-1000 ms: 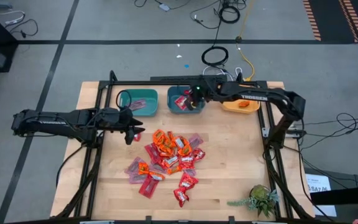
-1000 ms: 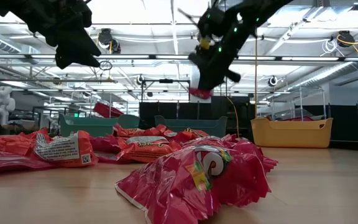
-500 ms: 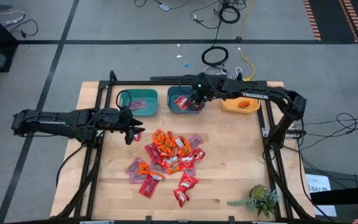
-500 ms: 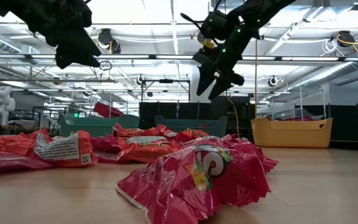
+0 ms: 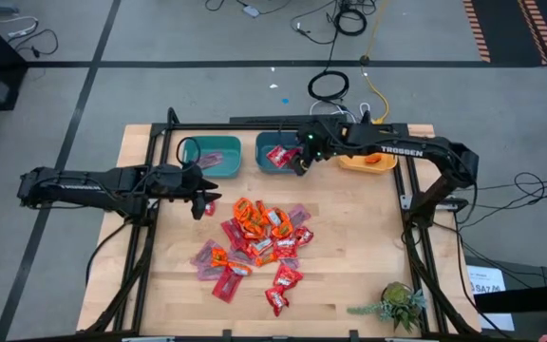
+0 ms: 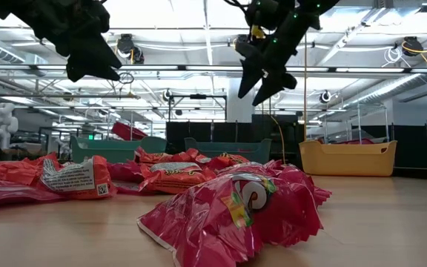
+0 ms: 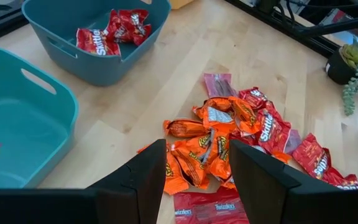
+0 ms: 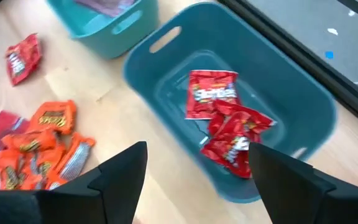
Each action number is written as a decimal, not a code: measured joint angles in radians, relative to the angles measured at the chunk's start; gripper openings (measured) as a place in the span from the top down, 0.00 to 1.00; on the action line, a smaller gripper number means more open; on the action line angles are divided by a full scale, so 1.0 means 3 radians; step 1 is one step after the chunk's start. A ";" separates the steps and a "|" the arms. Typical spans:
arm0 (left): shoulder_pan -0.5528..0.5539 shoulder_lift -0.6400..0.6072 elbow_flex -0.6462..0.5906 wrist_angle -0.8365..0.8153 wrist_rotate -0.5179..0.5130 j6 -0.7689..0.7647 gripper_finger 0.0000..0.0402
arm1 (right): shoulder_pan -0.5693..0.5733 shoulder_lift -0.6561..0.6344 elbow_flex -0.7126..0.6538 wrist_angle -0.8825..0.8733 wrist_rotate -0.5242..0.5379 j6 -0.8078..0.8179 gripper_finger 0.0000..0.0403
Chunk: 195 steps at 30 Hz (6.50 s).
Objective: Sort candy
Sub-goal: Put the orange chocolate into the yellow bin
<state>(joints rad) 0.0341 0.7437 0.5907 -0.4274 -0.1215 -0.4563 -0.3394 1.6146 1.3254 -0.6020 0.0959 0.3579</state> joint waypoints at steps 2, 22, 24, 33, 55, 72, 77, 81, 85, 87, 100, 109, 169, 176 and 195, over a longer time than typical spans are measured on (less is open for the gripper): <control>0.0000 0.0000 0.0000 0.0001 0.0000 -0.0003 0.54 | 0.0076 0.0000 0.0000 0.0041 0.0000 -0.0002 0.33; 0.0000 0.0000 0.0000 -0.0002 0.0000 -0.0002 0.54 | 0.1034 0.0180 0.0001 0.0150 0.0028 -0.0085 0.40; 0.0000 0.0000 0.0000 -0.0003 0.0000 -0.0006 0.54 | 0.1085 0.0285 0.0001 0.0187 0.0029 -0.0048 0.41; 0.0000 0.0000 0.0000 -0.0002 0.0000 -0.0008 0.54 | 0.1212 0.0761 0.0001 0.0258 0.0037 0.0152 0.47; 0.0000 0.0000 0.0000 -0.0002 0.0000 -0.0019 0.54 | 0.1091 0.1305 -0.0003 0.0221 -0.0083 0.0233 0.76; 0.0001 0.0000 0.0000 -0.0001 0.0001 0.0001 0.54 | 0.1234 0.0218 0.0000 -0.0080 0.0260 0.1423 0.98; 0.0000 0.0000 0.0000 -0.0003 -0.0061 0.0159 0.54 | 0.1254 -0.0112 0.0001 -0.0535 0.0440 0.1818 0.98; 0.0000 0.0000 0.0000 -0.0004 -0.0054 0.0313 0.54 | 0.1254 -0.0342 0.0001 -0.1076 0.0621 0.2077 0.99; 0.0000 0.0000 0.0000 -0.0003 0.0070 0.0570 0.54 | 0.1191 -0.0493 0.0001 -0.1530 0.0775 0.2156 0.99; 0.0000 0.0000 0.0000 -0.0002 0.0117 0.0581 0.54 | 0.1119 -0.0569 0.0001 -0.1678 0.0821 0.2083 0.99; -0.0011 0.0000 0.0000 0.0004 0.0155 0.0495 0.54 | -0.0026 -0.1673 -0.1057 -0.1115 0.0688 0.1233 0.99; -0.0010 0.0001 0.0000 0.0140 0.0155 0.0492 0.54 | -0.1119 -0.1779 -0.1500 -0.0787 0.0345 0.0531 0.99; -0.0009 0.0001 0.0000 0.0369 0.0179 0.0525 0.54 | 0.0788 -0.1129 -0.1560 0.1202 0.0123 0.1668 0.58; -0.0009 0.0000 0.0000 0.0347 0.0179 0.0526 0.54 | 0.1047 -0.0269 -0.0930 0.0750 0.0103 0.1705 0.58; -0.0009 0.0001 0.0000 0.0333 0.0179 0.0500 0.54 | 0.1181 0.1444 0.0628 -0.0137 -0.0324 0.1423 0.58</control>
<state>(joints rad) 0.0315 0.7441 0.5907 -0.3275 -0.0677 -0.3061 0.0151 2.0477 1.5139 -0.6431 -0.0013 0.7849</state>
